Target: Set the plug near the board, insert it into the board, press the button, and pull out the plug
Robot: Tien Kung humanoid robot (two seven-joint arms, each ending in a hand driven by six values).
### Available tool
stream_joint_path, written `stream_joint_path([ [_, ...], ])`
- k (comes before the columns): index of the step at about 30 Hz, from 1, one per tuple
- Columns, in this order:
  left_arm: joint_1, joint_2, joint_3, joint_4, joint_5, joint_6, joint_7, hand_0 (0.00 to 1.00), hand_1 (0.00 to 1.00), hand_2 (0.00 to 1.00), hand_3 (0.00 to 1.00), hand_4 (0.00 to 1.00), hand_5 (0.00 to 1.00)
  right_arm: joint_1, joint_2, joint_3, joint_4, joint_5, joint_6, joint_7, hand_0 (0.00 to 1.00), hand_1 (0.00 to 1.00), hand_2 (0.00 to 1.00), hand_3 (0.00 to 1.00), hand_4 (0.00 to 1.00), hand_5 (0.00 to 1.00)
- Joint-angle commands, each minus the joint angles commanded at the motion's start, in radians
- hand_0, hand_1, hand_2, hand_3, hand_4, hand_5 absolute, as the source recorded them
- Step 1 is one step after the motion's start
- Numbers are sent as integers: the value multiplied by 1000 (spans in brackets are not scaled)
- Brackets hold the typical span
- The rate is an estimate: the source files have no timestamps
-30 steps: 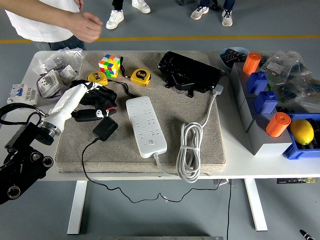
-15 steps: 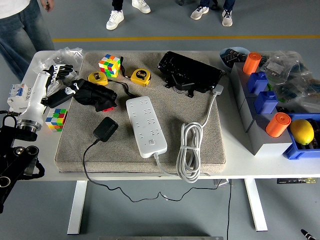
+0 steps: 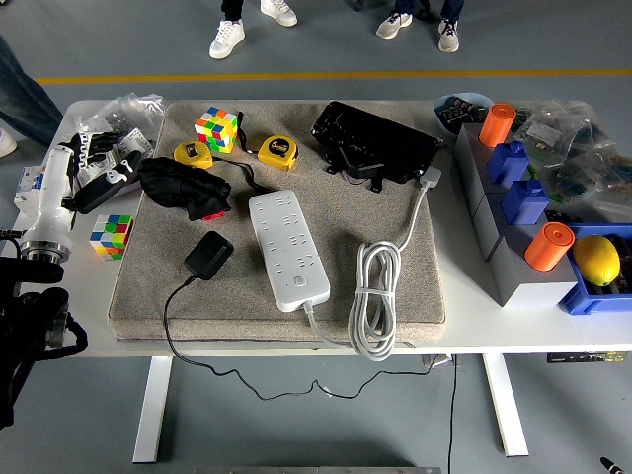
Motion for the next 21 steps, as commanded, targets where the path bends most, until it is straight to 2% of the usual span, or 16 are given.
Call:
stream_joint_path([
  [12, 7, -2, -30, 10, 25, -6, 24, 696, 703, 673, 611, 875, 443, 3, -4, -11, 1, -1, -2, 0, 611, 631, 647, 552, 998, 463],
  [21, 12, -7, -23, 11, 22, -6, 26, 695, 703, 674, 612, 874, 440, 1, -5, -13, 1, -3, -4, -3, 611, 630, 647, 552, 998, 465],
])
